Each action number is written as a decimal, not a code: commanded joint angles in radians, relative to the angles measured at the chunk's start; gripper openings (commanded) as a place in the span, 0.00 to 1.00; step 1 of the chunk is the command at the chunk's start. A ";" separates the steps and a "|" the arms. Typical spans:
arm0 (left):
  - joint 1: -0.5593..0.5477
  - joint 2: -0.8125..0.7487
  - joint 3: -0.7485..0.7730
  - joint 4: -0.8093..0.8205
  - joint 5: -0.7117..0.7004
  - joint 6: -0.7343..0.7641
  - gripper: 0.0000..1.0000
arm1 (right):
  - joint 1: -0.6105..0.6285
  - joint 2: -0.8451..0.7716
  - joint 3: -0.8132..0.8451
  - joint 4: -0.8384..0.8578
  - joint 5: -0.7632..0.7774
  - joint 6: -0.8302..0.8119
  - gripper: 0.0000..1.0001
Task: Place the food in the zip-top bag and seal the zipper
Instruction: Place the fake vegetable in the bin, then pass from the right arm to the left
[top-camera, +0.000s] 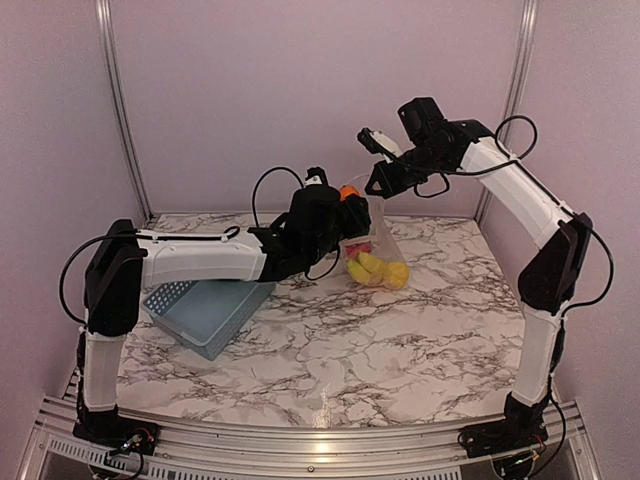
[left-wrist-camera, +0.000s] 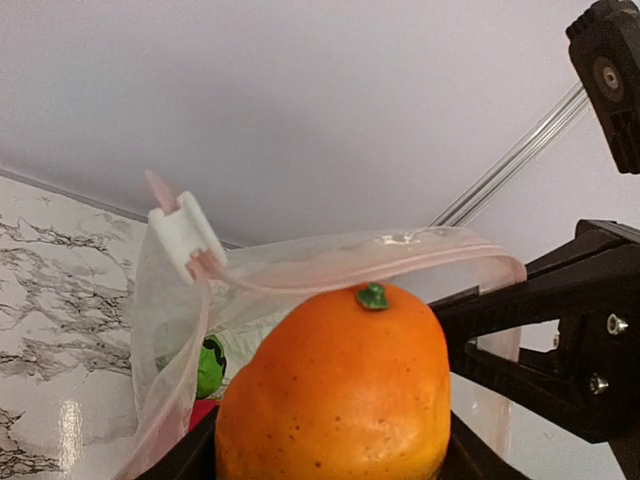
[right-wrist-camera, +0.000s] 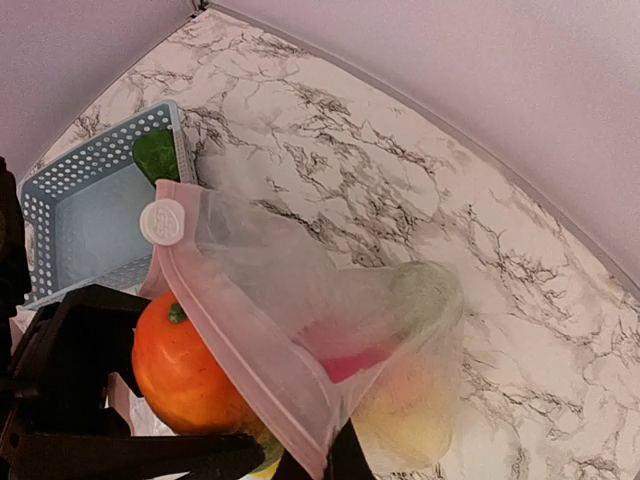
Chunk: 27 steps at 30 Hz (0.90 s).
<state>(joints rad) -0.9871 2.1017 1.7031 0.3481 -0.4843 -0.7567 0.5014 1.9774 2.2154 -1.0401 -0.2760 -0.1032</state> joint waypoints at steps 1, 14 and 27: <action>0.012 0.034 0.066 -0.092 0.028 -0.043 0.80 | 0.006 -0.042 0.032 0.026 0.034 0.003 0.00; -0.001 -0.173 0.133 -0.100 0.150 0.301 0.98 | 0.006 -0.048 0.011 0.039 0.068 -0.017 0.00; -0.002 -0.405 -0.209 -0.374 0.168 0.073 0.60 | 0.018 -0.050 0.002 0.044 0.068 -0.035 0.00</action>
<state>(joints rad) -0.9886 1.6535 1.5875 0.0799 -0.3828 -0.6037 0.5026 1.9579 2.2135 -1.0283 -0.2146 -0.1287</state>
